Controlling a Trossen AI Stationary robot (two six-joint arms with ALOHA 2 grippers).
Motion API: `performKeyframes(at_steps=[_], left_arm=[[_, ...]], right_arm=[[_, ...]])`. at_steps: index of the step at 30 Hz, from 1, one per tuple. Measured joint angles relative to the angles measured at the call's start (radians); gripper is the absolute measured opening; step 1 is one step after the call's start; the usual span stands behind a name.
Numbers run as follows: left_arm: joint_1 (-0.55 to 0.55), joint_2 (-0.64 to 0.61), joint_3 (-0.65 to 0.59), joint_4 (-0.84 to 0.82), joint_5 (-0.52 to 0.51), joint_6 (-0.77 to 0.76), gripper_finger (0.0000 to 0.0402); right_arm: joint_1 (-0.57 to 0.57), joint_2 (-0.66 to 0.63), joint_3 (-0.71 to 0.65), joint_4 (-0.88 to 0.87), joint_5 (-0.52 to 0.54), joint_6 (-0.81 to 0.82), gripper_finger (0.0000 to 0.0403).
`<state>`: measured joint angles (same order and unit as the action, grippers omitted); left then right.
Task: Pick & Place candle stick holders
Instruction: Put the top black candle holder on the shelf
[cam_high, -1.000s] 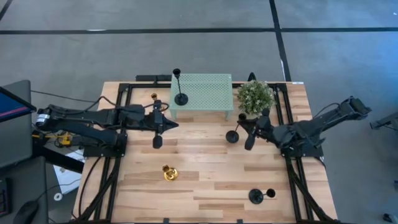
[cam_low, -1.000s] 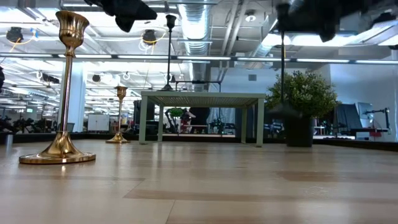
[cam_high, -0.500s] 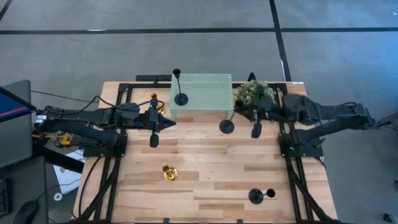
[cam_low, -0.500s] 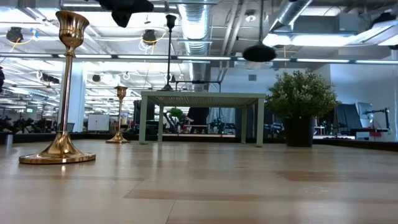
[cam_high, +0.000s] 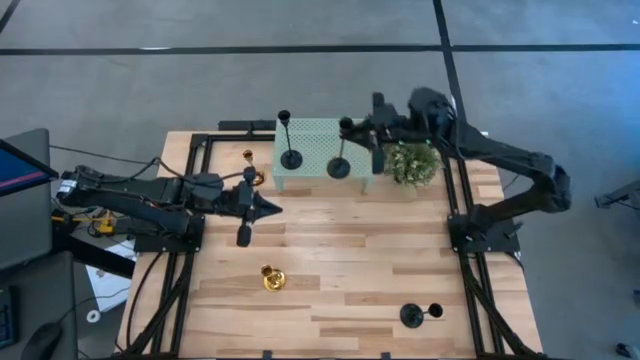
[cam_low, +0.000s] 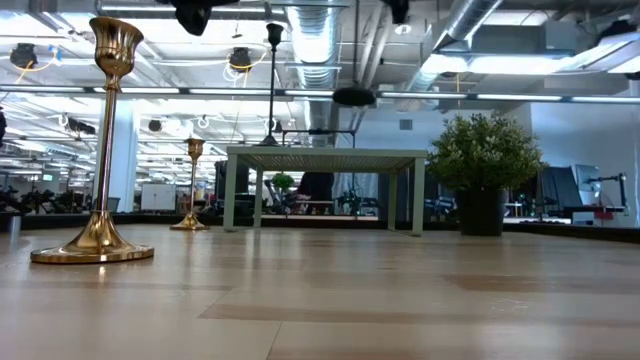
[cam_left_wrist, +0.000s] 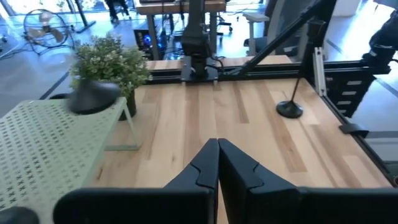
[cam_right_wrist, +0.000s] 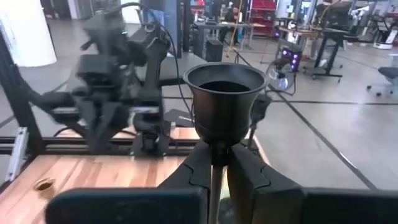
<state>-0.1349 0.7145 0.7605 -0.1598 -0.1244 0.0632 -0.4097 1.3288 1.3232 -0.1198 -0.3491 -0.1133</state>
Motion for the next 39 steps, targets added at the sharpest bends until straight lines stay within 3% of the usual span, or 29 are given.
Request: performKeyframes(at_steps=[4, 16, 39], left_arm=[[-0.011, 0.003, 0.000, 0.000, -0.002, 0.002, 0.0006], [-0.011, 0.003, 0.000, 0.000, -0.002, 0.003, 0.0005], [-0.011, 0.003, 0.000, 0.000, -0.002, 0.003, 0.0005]], right_arm=[[-0.068, 0.108, 0.114, 0.002, -0.086, 0.001, 0.0014], [-0.224, 0.351, 0.295, 0.000, -0.177, 0.017, 0.0014], [-0.284, 0.448, 0.312, 0.097, -0.178, 0.058, 0.0014]])
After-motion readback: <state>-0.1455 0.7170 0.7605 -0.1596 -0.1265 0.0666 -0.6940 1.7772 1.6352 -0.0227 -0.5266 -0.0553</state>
